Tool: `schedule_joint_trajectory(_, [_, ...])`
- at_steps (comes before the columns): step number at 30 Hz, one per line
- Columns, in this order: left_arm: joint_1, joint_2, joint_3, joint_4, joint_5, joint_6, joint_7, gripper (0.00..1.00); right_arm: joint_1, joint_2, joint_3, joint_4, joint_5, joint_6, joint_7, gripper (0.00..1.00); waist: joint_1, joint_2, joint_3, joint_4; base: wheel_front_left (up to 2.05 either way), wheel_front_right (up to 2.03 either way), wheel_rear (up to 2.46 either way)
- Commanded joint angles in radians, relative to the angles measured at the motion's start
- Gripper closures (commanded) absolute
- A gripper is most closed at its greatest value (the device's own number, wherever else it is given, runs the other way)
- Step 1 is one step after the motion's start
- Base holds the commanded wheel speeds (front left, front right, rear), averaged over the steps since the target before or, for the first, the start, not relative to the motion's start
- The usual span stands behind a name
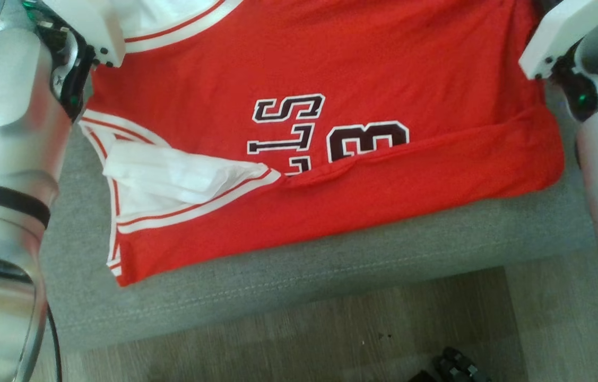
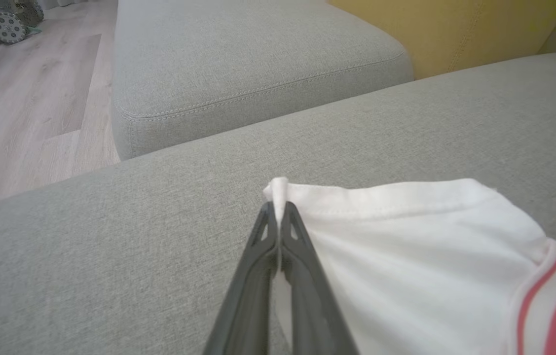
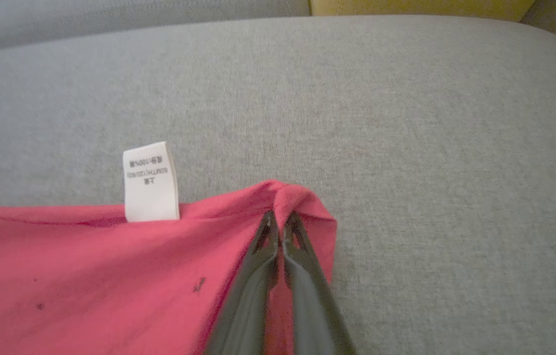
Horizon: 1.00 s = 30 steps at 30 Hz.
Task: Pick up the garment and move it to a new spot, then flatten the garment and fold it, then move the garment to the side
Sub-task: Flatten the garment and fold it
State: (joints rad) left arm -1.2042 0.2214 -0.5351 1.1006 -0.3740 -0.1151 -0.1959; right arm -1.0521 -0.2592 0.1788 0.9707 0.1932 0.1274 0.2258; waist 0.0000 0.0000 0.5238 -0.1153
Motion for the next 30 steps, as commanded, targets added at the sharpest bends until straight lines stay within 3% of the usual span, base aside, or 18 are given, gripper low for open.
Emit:
schedule_joint_trajectory(1, [-0.056,0.04,0.023,-0.016,-0.007,0.005,-0.015,1.0,-0.037,0.001,-0.023,-0.031,0.036,0.003,-0.013,1.0,0.0,0.0,-0.005,-0.002,0.0,0.0,0.0])
schedule_joint_trajectory(10, [-0.06,0.029,0.024,0.003,-0.023,0.004,-0.032,1.0,-0.051,0.037,-0.071,-0.034,0.189,0.003,0.029,1.0,0.0,0.0,-0.014,0.003,0.0,0.0,0.0])
schedule_joint_trajectory(20, [-0.009,0.01,0.041,-0.024,-0.077,-0.007,-0.057,1.0,0.025,-0.023,0.012,-0.096,0.185,0.003,-0.058,1.0,0.0,0.0,-0.067,0.032,0.0,0.0,0.0])
schedule_joint_trajectory(30, [0.177,0.059,-0.027,-0.211,-0.137,-0.015,-0.045,1.0,0.178,-0.07,0.054,-0.173,0.219,0.003,-0.108,1.0,0.0,0.0,-0.163,0.063,0.0,0.0,0.0])
